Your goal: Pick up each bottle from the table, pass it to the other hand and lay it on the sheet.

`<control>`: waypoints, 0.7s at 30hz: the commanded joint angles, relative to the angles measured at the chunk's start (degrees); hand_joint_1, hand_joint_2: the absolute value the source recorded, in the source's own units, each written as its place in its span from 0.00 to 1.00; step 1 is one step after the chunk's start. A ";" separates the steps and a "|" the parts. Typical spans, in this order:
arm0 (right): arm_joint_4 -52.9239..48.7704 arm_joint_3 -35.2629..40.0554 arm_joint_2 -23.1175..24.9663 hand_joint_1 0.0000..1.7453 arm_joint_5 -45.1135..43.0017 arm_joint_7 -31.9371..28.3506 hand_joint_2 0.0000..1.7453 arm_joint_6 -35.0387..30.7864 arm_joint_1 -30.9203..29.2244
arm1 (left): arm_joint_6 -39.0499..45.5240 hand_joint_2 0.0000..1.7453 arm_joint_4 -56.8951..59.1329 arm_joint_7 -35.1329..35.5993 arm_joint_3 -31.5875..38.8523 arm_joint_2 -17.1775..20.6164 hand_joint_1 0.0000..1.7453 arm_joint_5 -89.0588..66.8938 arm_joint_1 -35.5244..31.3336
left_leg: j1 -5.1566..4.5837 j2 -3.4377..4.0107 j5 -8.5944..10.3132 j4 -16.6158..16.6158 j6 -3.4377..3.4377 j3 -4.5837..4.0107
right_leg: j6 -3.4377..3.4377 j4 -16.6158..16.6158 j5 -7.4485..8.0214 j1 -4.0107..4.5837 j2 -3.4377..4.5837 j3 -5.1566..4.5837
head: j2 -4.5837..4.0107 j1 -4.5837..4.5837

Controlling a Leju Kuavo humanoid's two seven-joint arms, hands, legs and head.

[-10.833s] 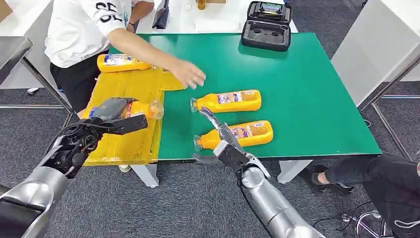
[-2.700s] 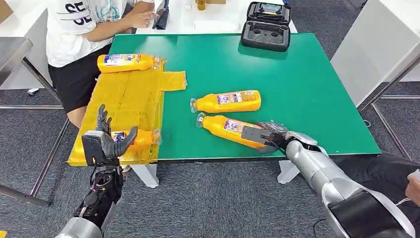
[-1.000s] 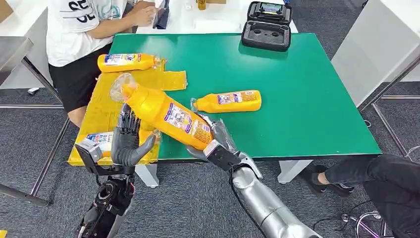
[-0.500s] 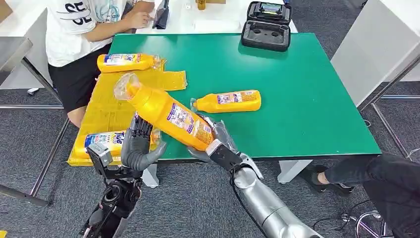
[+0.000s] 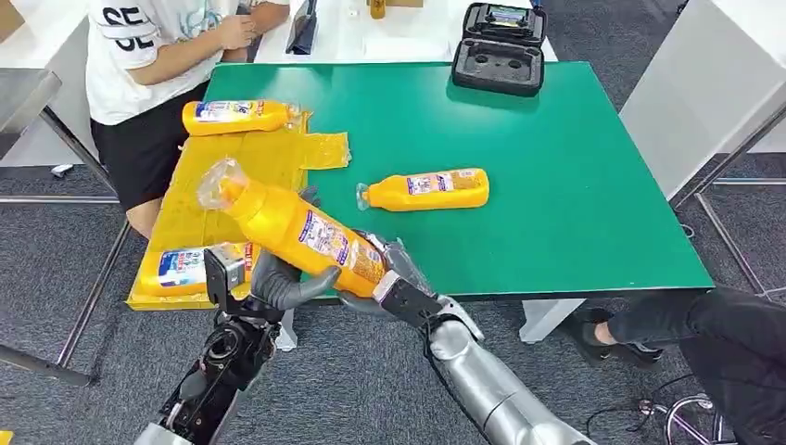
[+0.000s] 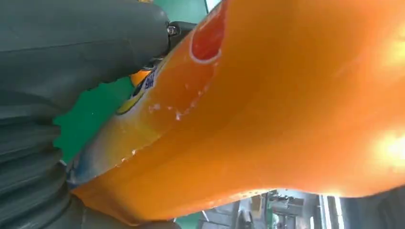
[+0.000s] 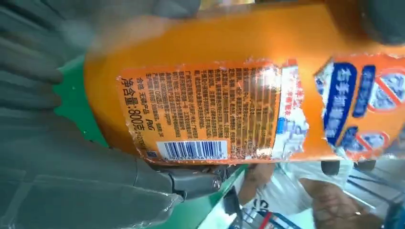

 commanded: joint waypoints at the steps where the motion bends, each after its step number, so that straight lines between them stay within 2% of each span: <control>1: 7.62 3.96 0.50 0.97 0.05 -0.09 1.00 -0.25 -2.26 | -1.54 1.00 11.21 0.09 -3.08 0.42 0.00 1.01 -6.01 | 0.07 0.00 -0.14 -0.04 -0.11 0.39 | -0.10 -0.06 -0.14 0.08 -0.01 0.40 | 0.00 -0.02; 5: 8.55 4.46 0.50 0.97 0.43 -0.09 1.00 -0.08 -2.59 | -2.56 1.00 11.67 -0.58 -2.39 0.34 0.00 2.87 -5.99 | 0.03 0.01 -0.07 -0.04 -0.07 0.22 | -0.06 -0.04 -0.07 0.03 0.01 0.22 | 0.00 -0.02; 12: 10.41 4.97 1.07 0.97 0.98 -0.09 1.00 0.03 -2.57 | -11.44 1.00 11.09 -0.09 -0.87 0.95 0.00 11.32 -4.98 | 0.08 0.07 -0.17 -0.03 -0.12 0.42 | -0.11 -0.05 -0.14 0.09 0.05 0.41 | 0.00 -0.02; 16: 11.63 5.54 1.39 0.95 1.64 -0.09 1.00 0.33 -3.05 | -19.23 1.00 10.83 0.79 -0.40 1.47 0.00 18.20 -4.33 | 0.08 0.05 -0.16 -0.04 -0.11 0.42 | -0.11 -0.06 -0.14 0.09 0.03 0.42 | 0.00 -0.02; 17: 11.69 5.55 1.37 0.96 1.65 -0.09 1.00 0.30 -3.08 | -19.47 1.00 10.75 0.78 -0.46 1.49 0.00 18.35 -4.26 | 0.06 0.06 -0.13 -0.03 -0.09 0.30 | -0.08 -0.04 -0.10 0.06 0.05 0.30 | 0.00 -0.02; 18: 11.89 5.52 1.49 0.93 1.65 -0.09 1.00 0.37 -3.25 | -19.89 1.00 10.45 0.60 -0.50 1.56 0.00 18.67 -4.05 | 0.05 0.08 -0.10 -0.04 -0.08 0.26 | -0.07 -0.05 -0.07 0.05 0.07 0.24 | 0.00 -0.02; 21: 12.54 5.43 1.61 0.95 1.65 -0.09 1.00 0.44 -3.61 | -20.31 1.00 10.08 0.75 -0.87 1.69 0.00 18.82 -3.83 | 0.04 0.04 -0.09 -0.05 -0.08 0.25 | -0.08 -0.04 -0.09 0.04 0.03 0.25 | 0.00 -0.02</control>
